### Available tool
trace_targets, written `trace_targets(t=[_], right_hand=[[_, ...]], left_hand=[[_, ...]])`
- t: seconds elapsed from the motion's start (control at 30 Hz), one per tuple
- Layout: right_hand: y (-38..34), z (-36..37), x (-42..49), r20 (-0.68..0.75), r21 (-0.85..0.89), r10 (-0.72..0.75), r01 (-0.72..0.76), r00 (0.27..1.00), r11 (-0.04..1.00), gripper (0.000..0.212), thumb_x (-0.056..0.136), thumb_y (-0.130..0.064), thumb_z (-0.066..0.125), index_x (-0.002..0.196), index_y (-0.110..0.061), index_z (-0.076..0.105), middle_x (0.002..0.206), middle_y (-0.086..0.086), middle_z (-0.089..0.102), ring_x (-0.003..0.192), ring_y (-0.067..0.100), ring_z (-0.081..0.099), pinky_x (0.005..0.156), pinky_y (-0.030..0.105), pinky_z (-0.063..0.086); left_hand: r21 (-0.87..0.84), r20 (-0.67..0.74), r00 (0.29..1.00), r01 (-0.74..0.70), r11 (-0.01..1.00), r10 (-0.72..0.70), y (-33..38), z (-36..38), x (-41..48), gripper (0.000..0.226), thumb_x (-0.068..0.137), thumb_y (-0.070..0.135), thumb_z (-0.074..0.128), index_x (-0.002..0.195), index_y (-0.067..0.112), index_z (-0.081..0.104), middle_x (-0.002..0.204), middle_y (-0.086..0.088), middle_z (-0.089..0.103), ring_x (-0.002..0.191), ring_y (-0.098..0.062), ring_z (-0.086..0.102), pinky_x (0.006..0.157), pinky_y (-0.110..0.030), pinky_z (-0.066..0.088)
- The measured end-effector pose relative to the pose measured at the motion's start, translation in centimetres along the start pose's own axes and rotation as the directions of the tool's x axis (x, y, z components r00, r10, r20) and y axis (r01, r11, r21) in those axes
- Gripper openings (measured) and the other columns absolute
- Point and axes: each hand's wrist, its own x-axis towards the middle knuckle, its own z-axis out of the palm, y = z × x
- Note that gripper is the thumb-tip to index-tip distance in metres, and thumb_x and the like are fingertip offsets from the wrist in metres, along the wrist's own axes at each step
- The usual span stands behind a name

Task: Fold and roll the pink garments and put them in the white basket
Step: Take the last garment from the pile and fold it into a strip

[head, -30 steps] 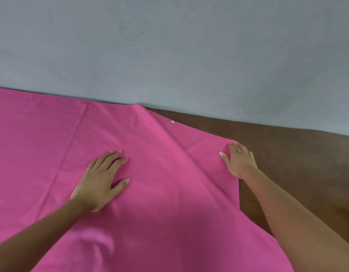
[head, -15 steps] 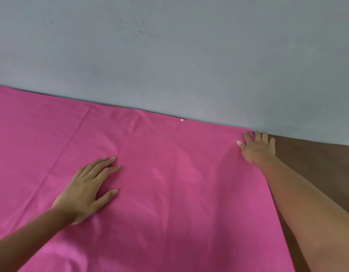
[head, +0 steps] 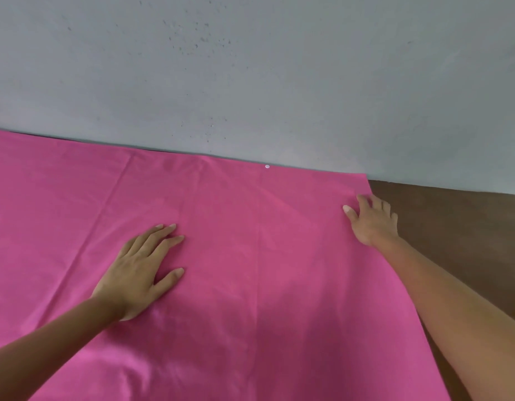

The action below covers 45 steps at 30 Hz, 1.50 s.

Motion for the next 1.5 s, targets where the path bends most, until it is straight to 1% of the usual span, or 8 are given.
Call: trace_targets(t=[0.23,0.47,0.73,0.87,0.97,1.13,1.3,1.5], right_hand=[[-0.5,2.3,-11.8,-0.042,0.124,-0.023,0.028,0.999,0.992,0.073,0.1,-0.065,0.024,0.16,-0.023,0.021,0.166,0.005,0.019,0.153,0.026,0.014,0.123,0.049,0.014],[1.9,4.9,-23.9,-0.028,0.149,0.044,-0.04,0.999,0.988,0.081,0.091,-0.073,0.017,0.16,-0.029,0.021,0.167,0.001,0.017,0.153,0.023,0.013,0.123,0.045,0.012],[5.5,7.3,-33.4,-0.066,0.175,0.15,-0.137,0.986,0.975,0.087,0.089,-0.078,0.001,0.161,-0.031,0.015,0.168,-0.005,0.01,0.155,0.016,0.005,0.125,0.04,0.008],[6.6,8.2,-36.9,-0.073,0.182,0.174,-0.159,0.982,0.97,0.085,0.092,-0.076,-0.001,0.162,-0.027,0.005,0.169,-0.006,0.001,0.155,0.012,-0.004,0.126,0.035,0.002],[7.7,8.6,-39.1,-0.062,0.196,0.197,-0.181,0.979,0.964,0.086,0.092,-0.075,-0.003,0.162,-0.024,-0.002,0.168,-0.008,-0.007,0.154,0.009,-0.011,0.125,0.032,-0.002],[9.0,9.3,-42.2,-0.037,0.24,0.206,-0.191,0.978,0.952,0.088,0.088,-0.078,-0.016,0.157,-0.023,-0.021,0.164,-0.01,-0.025,0.149,0.004,-0.027,0.127,0.036,-0.005],[9.2,9.6,-42.5,-0.028,0.262,0.192,-0.179,0.981,0.948,0.088,0.087,-0.078,-0.017,0.154,-0.023,-0.027,0.162,-0.008,-0.031,0.148,0.006,-0.031,0.125,0.036,-0.01],[9.2,9.5,-42.0,-0.017,0.276,0.198,-0.186,0.98,0.943,0.086,0.09,-0.075,-0.009,0.156,-0.023,-0.026,0.162,-0.01,-0.031,0.147,0.006,-0.033,0.12,0.031,-0.018]], left_hand=[[-0.014,0.021,1.0,0.014,1.0,-0.014,-0.3,0.2,-0.1,0.073,0.096,0.071,0.024,0.153,0.027,0.038,0.165,0.005,0.027,0.154,-0.018,0.018,0.123,-0.044,0.022],[-0.177,0.032,0.998,0.063,0.982,-0.058,1.2,0.4,1.4,0.072,0.088,0.064,0.041,0.144,0.02,0.051,0.157,-0.003,0.037,0.148,-0.028,0.026,0.12,-0.054,0.022],[-0.238,-0.011,0.963,-0.263,0.935,0.268,6.6,2.2,3.5,0.042,0.096,0.036,0.063,0.134,0.019,0.06,0.152,-0.004,0.045,0.142,-0.028,0.036,0.116,-0.052,0.029],[-0.243,0.023,0.919,-0.377,0.894,0.394,11.0,2.9,4.5,0.053,0.092,0.052,0.041,0.128,0.021,0.063,0.144,0.0,0.052,0.138,-0.025,0.042,0.115,-0.046,0.03],[-0.248,0.047,0.875,-0.457,0.854,0.482,15.0,3.5,5.4,0.057,0.089,0.055,0.038,0.128,0.022,0.064,0.14,0.002,0.055,0.137,-0.022,0.042,0.113,-0.04,0.028],[-0.288,0.134,0.808,-0.522,0.803,0.573,23.0,4.5,7.4,0.048,0.097,0.038,0.061,0.141,0.023,0.054,0.152,0.0,0.041,0.143,-0.021,0.03,0.12,-0.041,0.024],[-0.205,0.206,0.704,-0.648,0.734,0.679,30.9,6.1,10.0,0.051,0.1,0.039,0.056,0.146,0.019,0.049,0.156,-0.002,0.039,0.144,-0.023,0.03,0.121,-0.042,0.024],[-0.145,0.251,0.641,-0.716,0.683,0.725,37.3,7.3,12.9,0.043,0.104,0.03,0.051,0.144,0.016,0.052,0.15,-0.004,0.049,0.137,-0.026,0.043,0.114,-0.042,0.035]])
